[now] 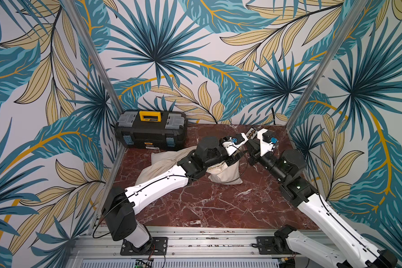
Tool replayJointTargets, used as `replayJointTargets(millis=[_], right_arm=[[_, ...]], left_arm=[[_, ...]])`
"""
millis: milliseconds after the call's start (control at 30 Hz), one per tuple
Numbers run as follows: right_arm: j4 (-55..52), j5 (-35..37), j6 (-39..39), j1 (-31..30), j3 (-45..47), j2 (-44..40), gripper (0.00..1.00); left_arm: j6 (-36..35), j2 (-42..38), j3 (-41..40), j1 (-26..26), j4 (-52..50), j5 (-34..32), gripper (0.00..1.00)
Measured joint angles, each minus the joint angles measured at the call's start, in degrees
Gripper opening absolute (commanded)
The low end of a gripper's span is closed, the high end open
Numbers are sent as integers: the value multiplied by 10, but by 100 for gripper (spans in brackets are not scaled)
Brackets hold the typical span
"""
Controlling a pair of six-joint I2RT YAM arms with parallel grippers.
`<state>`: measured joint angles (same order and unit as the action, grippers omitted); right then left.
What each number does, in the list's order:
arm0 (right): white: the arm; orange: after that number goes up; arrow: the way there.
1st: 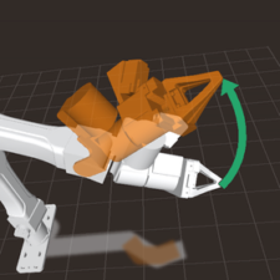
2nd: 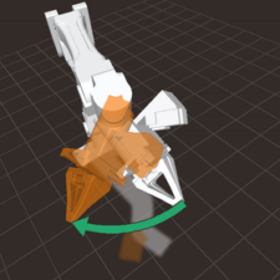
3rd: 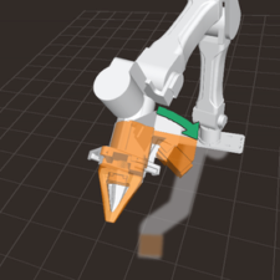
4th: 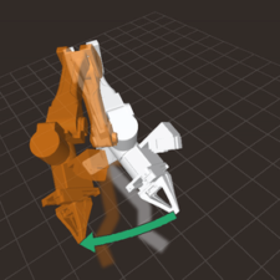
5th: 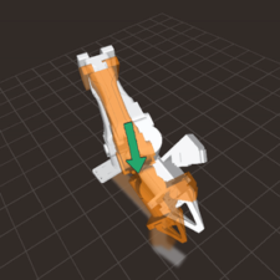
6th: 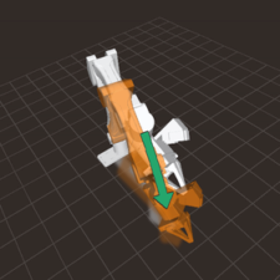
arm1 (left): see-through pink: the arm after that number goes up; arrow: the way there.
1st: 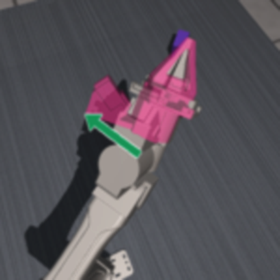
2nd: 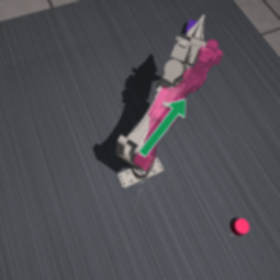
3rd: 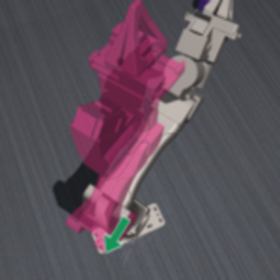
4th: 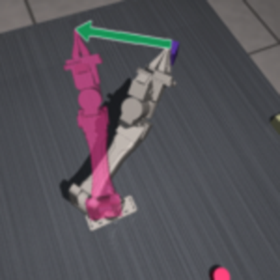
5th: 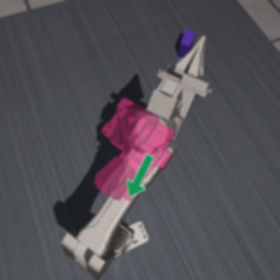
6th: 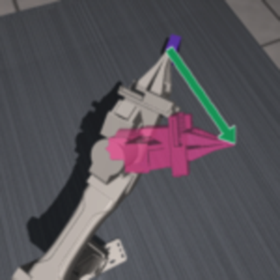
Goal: Close the soil bag
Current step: Frap the soil bag at the center of the board.
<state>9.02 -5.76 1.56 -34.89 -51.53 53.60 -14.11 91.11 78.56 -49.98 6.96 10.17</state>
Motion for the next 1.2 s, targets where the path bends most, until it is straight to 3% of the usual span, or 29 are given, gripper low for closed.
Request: replayJointTargets(millis=[133, 267, 667, 733, 967, 1200], right_arm=[[-31, 11, 4, 0, -9, -5, 0], [-81, 61, 12, -1, -13, -34, 0], [-239, 163, 25, -19, -38, -99, 0], [-252, 178, 26, -20, -38, -105, 0], [-260, 221, 26, -18, -38, -160, 0], [-269, 229, 25, -19, -31, -159, 0]], left_arm=[[0, 28, 5, -1, -11, -35, 8], [0, 43, 5, -6, -28, -94, 4], [3, 57, -9, -45, 12, -218, 6], [12, 67, -10, -44, 14, -226, 12], [56, 81, -31, 29, -16, -286, 18], [80, 75, -33, 50, -32, -284, 17]])
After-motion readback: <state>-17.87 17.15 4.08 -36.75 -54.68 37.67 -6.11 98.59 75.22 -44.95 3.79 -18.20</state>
